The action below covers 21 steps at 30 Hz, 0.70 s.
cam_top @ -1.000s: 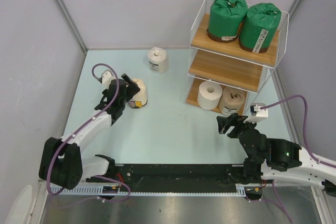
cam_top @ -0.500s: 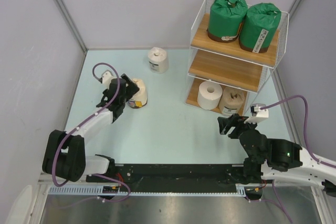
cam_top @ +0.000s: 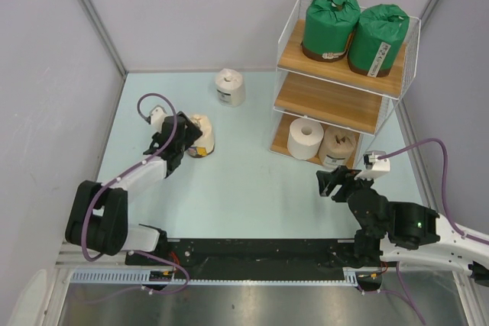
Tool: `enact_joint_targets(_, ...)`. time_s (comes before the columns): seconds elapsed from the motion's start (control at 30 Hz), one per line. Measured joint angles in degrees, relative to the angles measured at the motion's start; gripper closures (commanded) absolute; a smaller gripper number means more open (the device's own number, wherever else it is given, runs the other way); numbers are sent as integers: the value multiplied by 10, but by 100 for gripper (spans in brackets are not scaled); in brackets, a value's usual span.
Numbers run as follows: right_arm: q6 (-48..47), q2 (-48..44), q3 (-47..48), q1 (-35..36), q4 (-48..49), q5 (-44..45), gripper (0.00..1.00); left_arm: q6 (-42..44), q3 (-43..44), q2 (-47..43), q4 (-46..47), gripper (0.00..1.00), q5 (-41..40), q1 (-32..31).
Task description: Place and organize the paper towels onto the shelf
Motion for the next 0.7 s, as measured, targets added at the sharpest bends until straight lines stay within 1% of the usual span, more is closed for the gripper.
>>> enact_joint_targets(0.1, 0, 4, 0, 0, 0, -5, 27, 0, 0, 12, 7, 18, 0, 2)
enact_joint_targets(0.17, 0, 6, 0, 0, 0, -7, 29, 0, 0, 16, 12, 18, 0, 3)
enact_joint_targets(0.23, 0, 6, 0, 0, 0, -8, 31, 0, 1, 21, 16, 23, 1, 4)
enact_joint_targets(0.27, 0, 6, 0, 0, -1, -8, 31, 0, 1, 23, 19, 30, 3, 5)
enact_joint_targets(0.33, 0, 6, 1, 0, -5, -8, 31, 0, 1, 26, 26, 39, 7, 6)
enact_joint_targets(0.37, 0, 6, 2, 1, -7, -7, 31, 0, 1, 26, 28, 46, 9, 6)
enact_joint_targets(0.47, 1, 6, 5, 2, -15, -5, 31, 5, 1, 26, 36, 58, 16, 8)
enact_joint_targets(0.63, 5, 6, 9, 4, -27, -5, 31, 15, -4, 24, 47, 59, 26, 10)
enact_joint_targets(0.7, 7, 6, 10, 5, -31, -5, 30, 16, -11, 18, 54, 57, 29, 10)
